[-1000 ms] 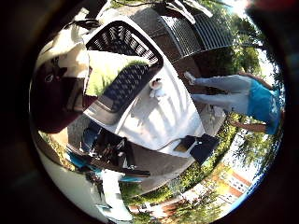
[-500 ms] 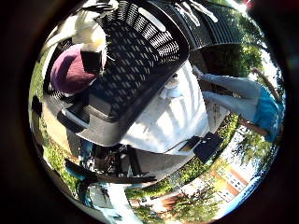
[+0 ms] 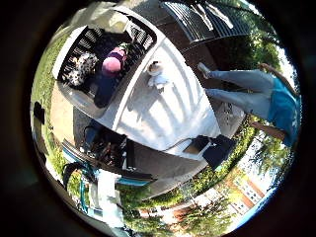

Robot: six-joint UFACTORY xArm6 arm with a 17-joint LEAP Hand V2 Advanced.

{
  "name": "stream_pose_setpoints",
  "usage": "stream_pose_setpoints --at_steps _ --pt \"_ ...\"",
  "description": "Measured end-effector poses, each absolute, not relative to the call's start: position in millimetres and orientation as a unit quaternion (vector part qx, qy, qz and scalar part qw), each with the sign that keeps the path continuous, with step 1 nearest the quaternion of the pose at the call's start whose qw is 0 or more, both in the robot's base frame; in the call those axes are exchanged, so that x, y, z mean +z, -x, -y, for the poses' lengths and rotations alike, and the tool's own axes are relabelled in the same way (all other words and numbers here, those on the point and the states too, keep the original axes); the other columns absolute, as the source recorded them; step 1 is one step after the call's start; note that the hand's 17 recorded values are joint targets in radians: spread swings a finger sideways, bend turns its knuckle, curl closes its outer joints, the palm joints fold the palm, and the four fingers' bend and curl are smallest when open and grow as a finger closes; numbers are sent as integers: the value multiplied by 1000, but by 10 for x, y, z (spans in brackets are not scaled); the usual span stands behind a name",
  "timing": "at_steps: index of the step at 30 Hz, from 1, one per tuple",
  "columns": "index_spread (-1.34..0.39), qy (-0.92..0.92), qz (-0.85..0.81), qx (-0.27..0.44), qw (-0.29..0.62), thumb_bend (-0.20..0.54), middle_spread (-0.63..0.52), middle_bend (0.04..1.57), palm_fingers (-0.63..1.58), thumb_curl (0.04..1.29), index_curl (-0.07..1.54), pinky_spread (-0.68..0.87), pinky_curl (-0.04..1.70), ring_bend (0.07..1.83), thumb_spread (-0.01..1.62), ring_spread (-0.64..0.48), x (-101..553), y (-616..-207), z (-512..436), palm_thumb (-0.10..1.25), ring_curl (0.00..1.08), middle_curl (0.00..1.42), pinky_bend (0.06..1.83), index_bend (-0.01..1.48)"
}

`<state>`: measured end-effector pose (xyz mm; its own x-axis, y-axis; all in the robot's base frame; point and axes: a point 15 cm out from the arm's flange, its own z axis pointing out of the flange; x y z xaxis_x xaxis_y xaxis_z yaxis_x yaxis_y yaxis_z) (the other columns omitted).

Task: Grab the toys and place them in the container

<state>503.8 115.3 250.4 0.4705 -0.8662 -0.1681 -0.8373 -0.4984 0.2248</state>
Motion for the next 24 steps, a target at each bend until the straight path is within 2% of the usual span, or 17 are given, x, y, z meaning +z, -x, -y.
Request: stream_pose_setpoints --at_steps 6,10,13,24 --pt "-423 -820 557 -124 42 -28 37 175 61 533 442 454 374 477 1125 275 2585 -5168 -21 833 307 363 616 166" --pt "-385 -805 578 -128 39 -27 35 175 74 525 400 445 355 459 1126 275 2487 -5181 392 821 306 352 602 160" --pt "-352 -797 584 -146 46 -25 34 176 80 522 377 444 345 450 1127 276 2200 -5193 512 819 305 348 599 157" --pt "-267 -784 609 -113 24 -34 35 185 112 510 317 446 311 429 1128 273 1256 -5678 660 782 306 345 588 155"
